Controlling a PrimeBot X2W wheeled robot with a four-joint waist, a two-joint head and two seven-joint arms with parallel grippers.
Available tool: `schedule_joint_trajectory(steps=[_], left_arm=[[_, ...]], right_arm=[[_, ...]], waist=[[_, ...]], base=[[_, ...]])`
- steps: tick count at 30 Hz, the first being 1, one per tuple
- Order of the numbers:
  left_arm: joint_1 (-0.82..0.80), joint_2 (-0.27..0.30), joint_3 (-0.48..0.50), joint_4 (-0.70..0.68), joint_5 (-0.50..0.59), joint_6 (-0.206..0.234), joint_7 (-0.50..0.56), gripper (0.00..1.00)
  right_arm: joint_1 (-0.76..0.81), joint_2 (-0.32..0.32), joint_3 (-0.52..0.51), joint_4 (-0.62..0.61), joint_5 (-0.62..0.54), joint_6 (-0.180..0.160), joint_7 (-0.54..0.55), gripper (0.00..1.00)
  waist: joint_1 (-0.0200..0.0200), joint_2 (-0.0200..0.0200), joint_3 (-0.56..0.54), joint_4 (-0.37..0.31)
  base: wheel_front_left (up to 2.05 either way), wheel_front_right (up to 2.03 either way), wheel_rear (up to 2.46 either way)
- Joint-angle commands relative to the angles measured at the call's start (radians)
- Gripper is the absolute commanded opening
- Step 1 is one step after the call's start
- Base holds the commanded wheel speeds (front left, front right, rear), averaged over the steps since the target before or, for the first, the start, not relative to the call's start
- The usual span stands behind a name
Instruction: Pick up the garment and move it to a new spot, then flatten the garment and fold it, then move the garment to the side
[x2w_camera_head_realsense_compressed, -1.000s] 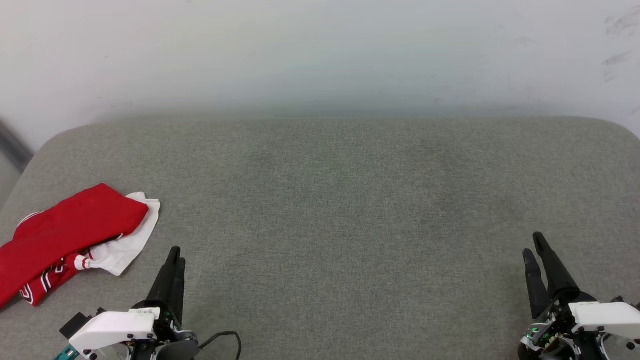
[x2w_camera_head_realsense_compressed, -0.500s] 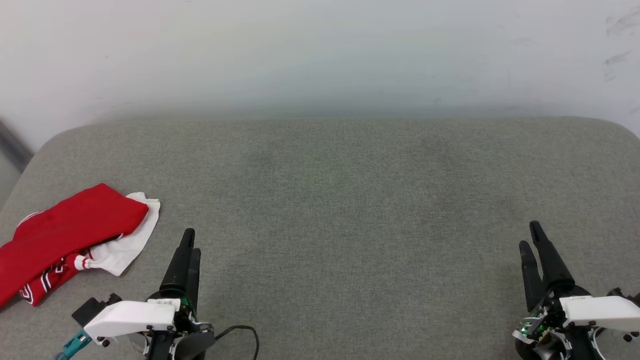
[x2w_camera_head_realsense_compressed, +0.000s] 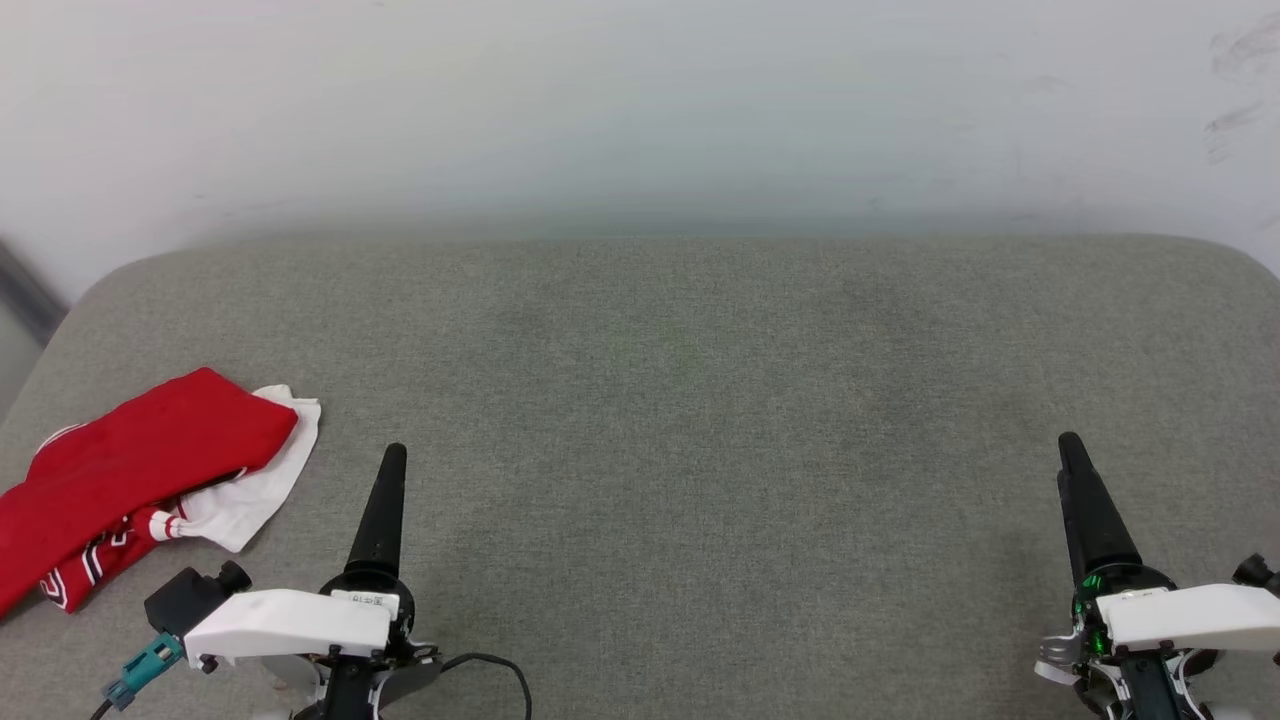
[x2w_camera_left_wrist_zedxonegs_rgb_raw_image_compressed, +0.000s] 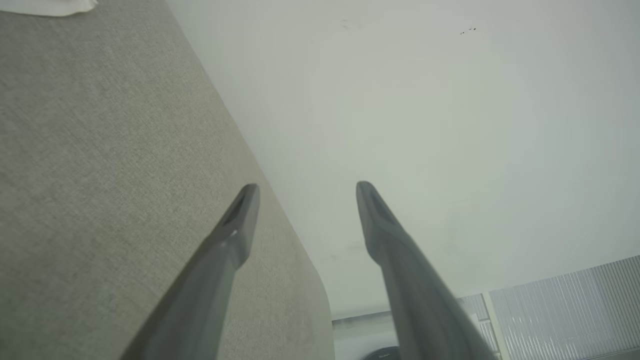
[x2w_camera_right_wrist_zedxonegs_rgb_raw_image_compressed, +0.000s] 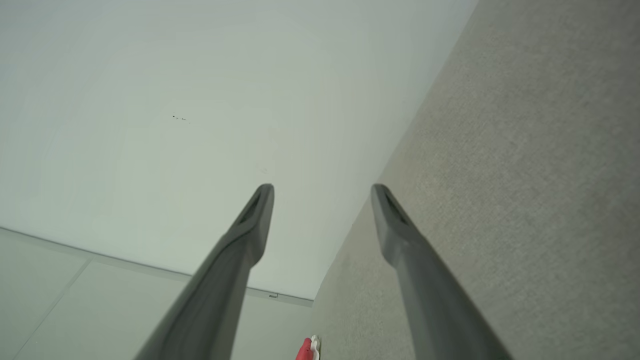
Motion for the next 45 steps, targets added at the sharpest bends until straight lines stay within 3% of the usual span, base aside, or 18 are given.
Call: schedule_joint_trajectory(steps=[1,23,45], left_arm=[[-0.026,0.003,-0.006,-0.020,0.042,-0.002,-0.011,1.00],[-0.032,0.019,-0.035,0.008,0.548,-0.002,-0.085,1.00],[-0.035,0.021,-0.057,0.026,0.836,-0.003,-0.144,1.00]], right_arm=[[-0.012,-0.012,0.001,-0.024,-0.056,0.000,-0.010,1.00],[0.008,0.001,-0.005,-0.064,-0.662,0.000,-0.037,1.00],[0.029,0.019,-0.008,-0.106,-0.979,0.000,-0.017,1.00]], waist=[[0.0000,0.0000,-0.001,0.000],[0.0000,0.0000,-0.008,-0.003],[0.0000,0.0000,-0.009,-0.006]], base=[[0.00,0.00,0.00],[0.00,0.00,0.00],[0.00,0.00,0.00]])
